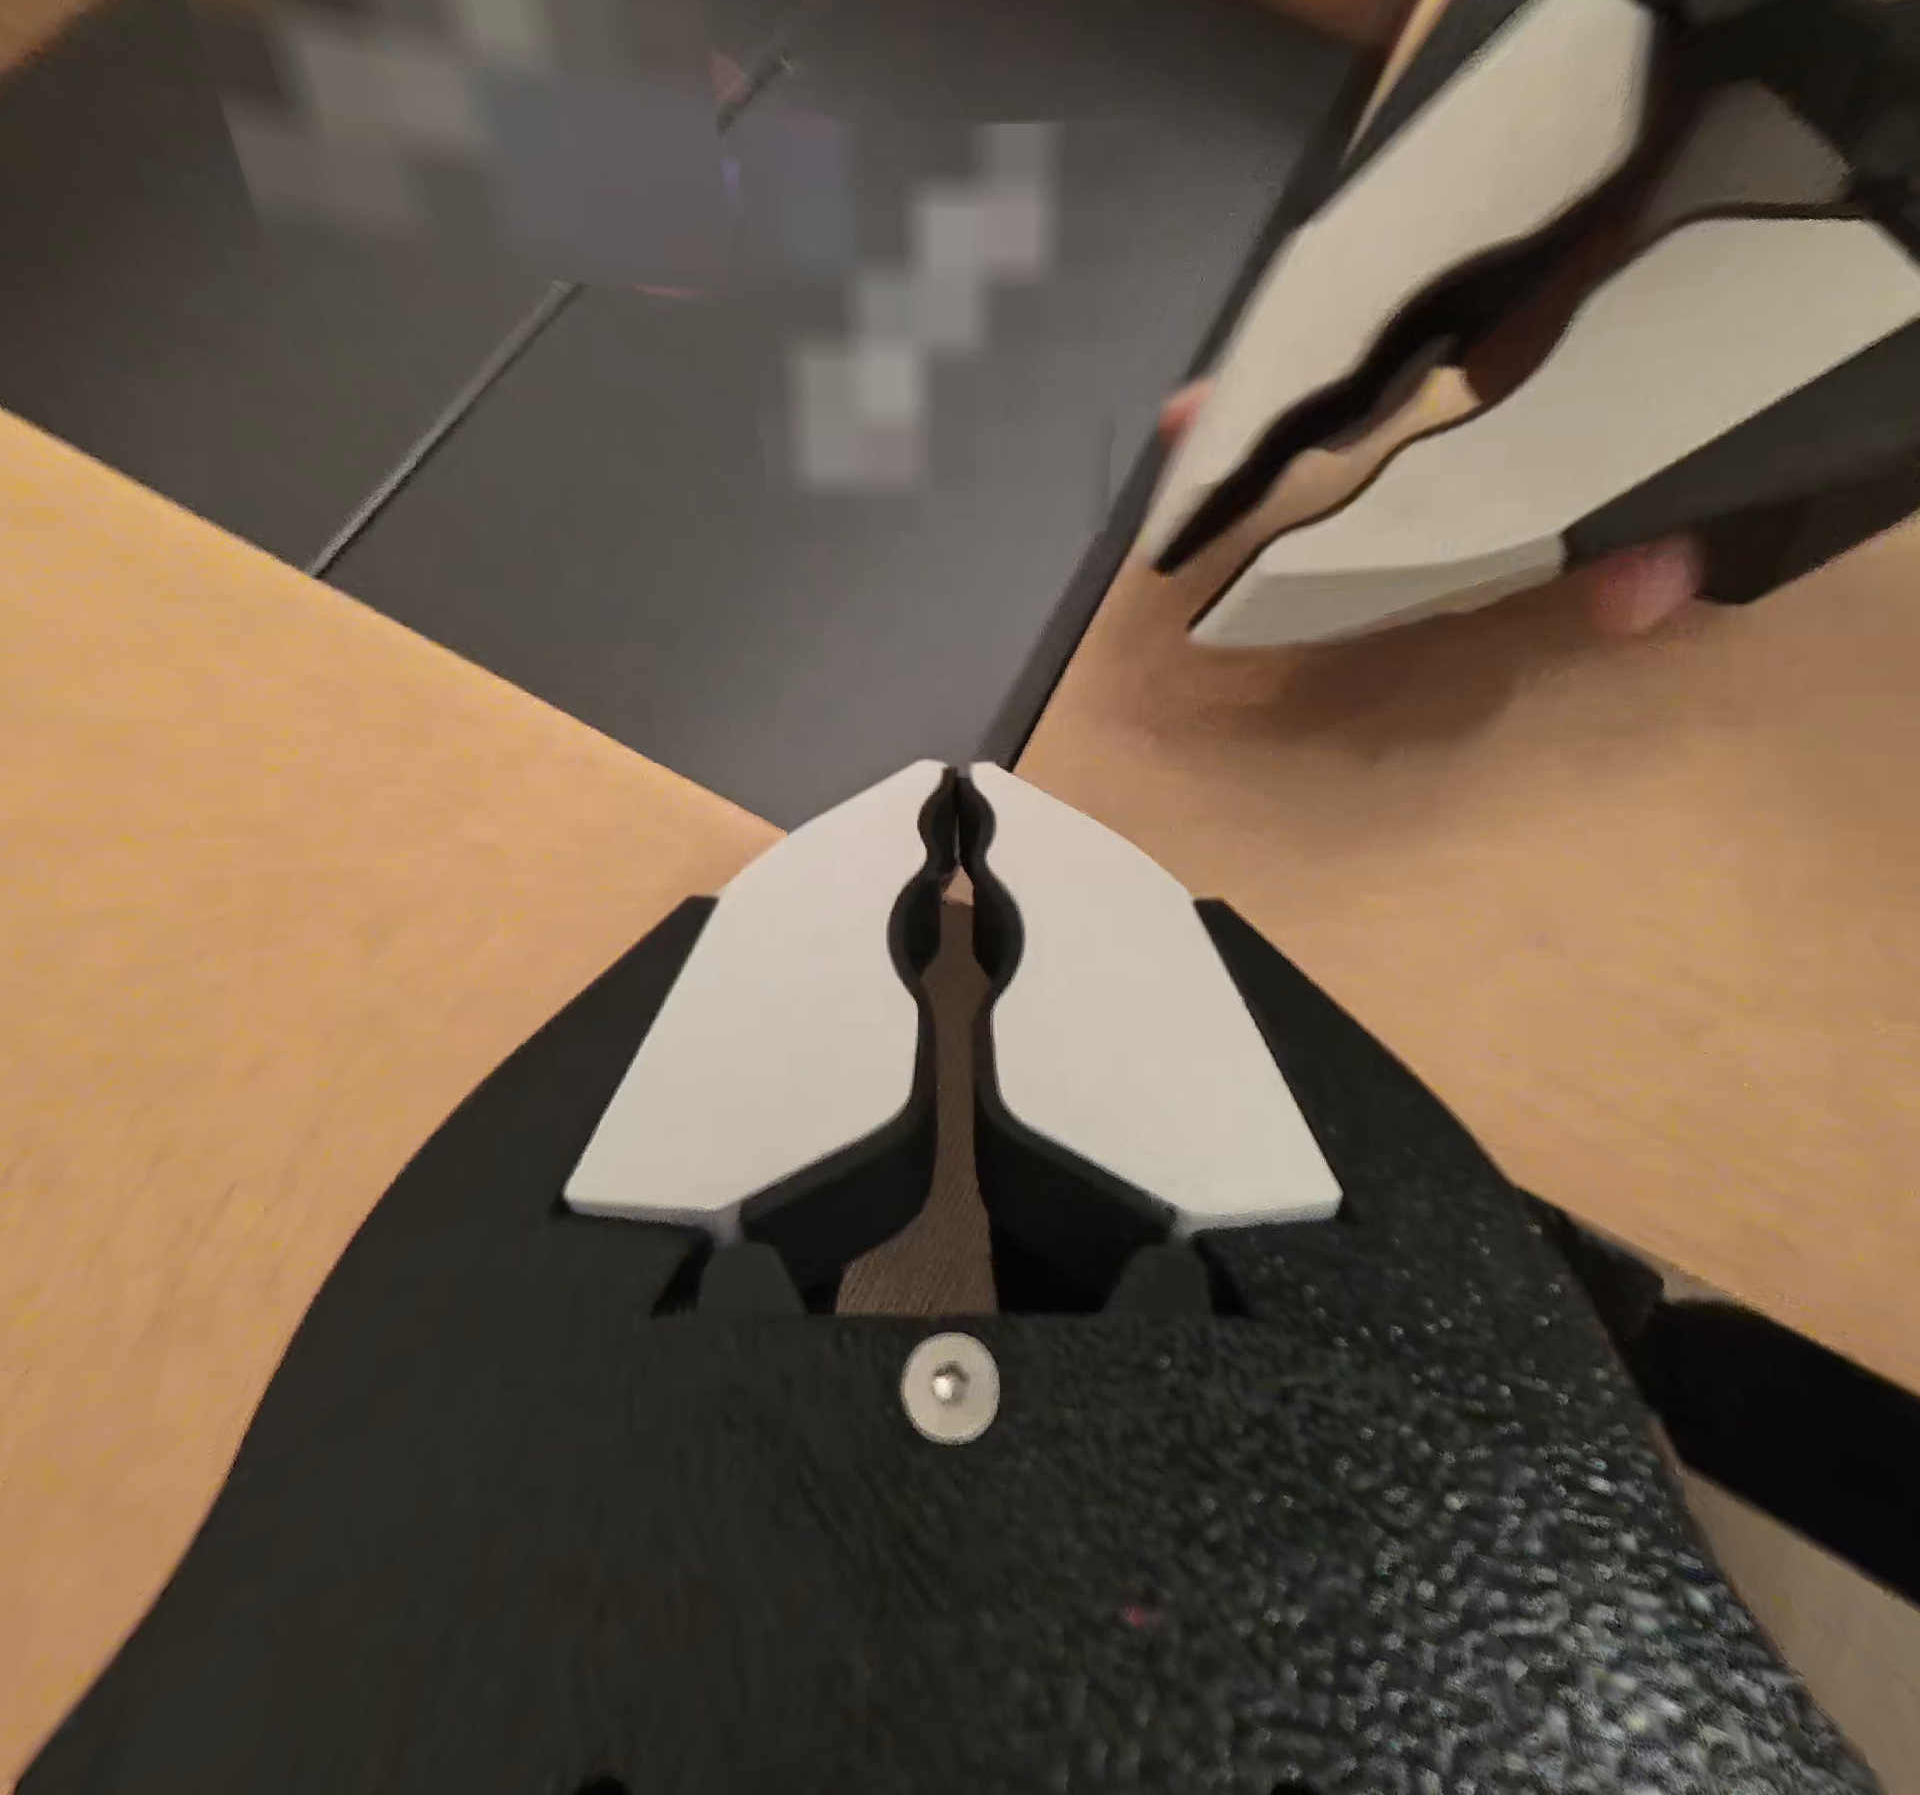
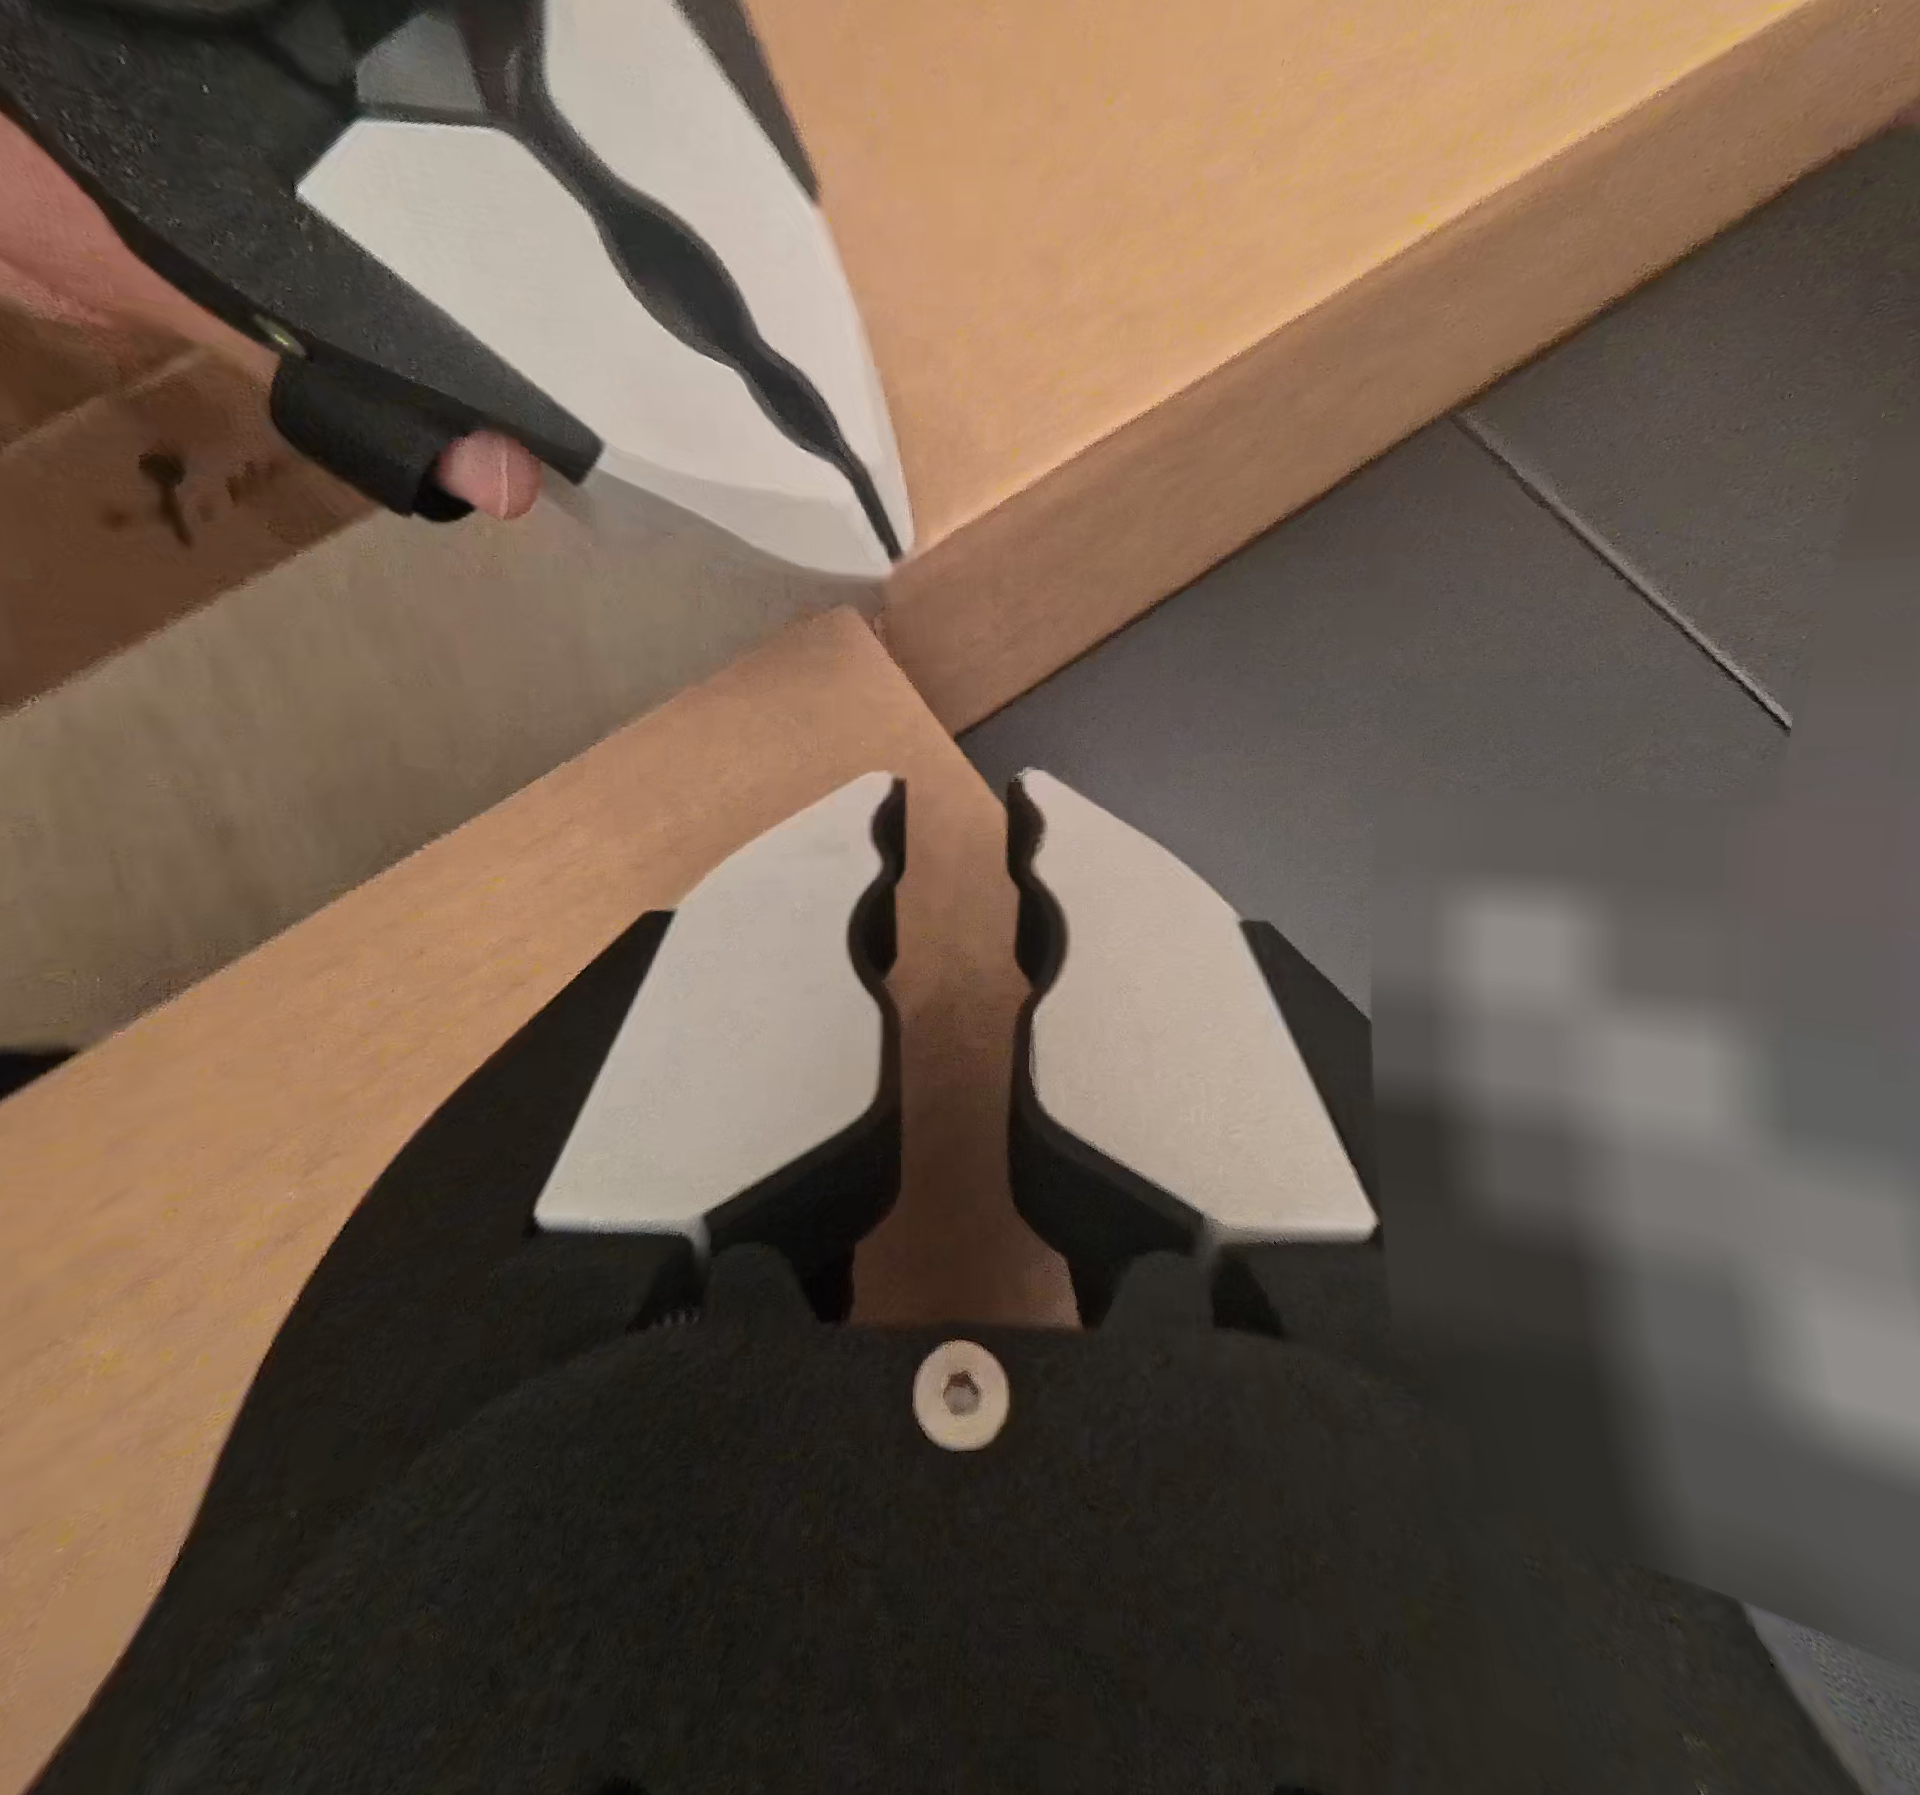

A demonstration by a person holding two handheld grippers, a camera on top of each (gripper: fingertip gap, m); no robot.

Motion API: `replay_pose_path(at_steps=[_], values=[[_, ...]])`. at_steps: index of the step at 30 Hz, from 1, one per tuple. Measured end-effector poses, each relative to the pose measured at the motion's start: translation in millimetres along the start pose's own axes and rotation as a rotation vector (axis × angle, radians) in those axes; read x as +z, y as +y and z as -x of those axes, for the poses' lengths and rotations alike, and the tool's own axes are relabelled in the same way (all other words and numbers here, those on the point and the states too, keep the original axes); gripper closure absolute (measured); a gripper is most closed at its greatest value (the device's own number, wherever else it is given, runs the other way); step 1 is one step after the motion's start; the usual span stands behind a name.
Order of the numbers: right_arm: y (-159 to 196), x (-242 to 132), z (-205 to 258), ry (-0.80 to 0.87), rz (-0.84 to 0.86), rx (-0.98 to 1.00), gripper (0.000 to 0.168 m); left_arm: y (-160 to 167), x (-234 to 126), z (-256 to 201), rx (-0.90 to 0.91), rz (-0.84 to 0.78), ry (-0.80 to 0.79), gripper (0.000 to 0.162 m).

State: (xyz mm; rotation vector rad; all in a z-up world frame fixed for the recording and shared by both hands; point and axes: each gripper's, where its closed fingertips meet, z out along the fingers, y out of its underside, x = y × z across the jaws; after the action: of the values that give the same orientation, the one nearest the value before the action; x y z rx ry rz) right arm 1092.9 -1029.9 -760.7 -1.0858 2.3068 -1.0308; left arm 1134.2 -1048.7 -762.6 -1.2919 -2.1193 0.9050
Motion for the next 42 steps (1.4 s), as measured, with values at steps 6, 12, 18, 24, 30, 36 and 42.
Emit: replay_pose_path(at_steps=[6, 12, 18, 24, 30, 36, 42], values=[[-3.5, -94.2, 21.8, 0.2, -0.108, 0.156, 0.168, -42.2, -45.9, -31.4, -0.009, -0.057, -0.028, 0.162], [9.8, -246.6, 88.7, 0.393, -0.176, 0.361, 0.168, -101.5, -99.5, -111.6, 0.039, -0.068, 0.074, 0.162], [66.3, -430.6, 183.6, 0.654, -0.11, 0.517, 0.168, -153.0, -146.6, -209.3, 0.117, -0.083, 0.169, 0.162], [132.9, -630.4, 313.2, 0.934, -0.125, 0.725, 0.168, -181.3, -193.4, -362.1, 0.132, -0.075, 0.33, 0.162], [219.1, -805.7, 456.9, 1.193, -0.17, 0.922, 0.168, -182.6, -219.2, -539.4, 0.174, -0.019, 0.425, 0.162], [285.8, -941.1, 556.7, 1.379, -0.179, 1.01, 0.168, -211.9, -213.2, -733.4, 0.242, -0.042, 0.539, 0.162], [347.9, -1050.7, 595.2, 1.56, -0.203, 1.092, 0.168, -254.3, -195.1, -931.2, 0.408, -0.066, 0.706, 0.162]])
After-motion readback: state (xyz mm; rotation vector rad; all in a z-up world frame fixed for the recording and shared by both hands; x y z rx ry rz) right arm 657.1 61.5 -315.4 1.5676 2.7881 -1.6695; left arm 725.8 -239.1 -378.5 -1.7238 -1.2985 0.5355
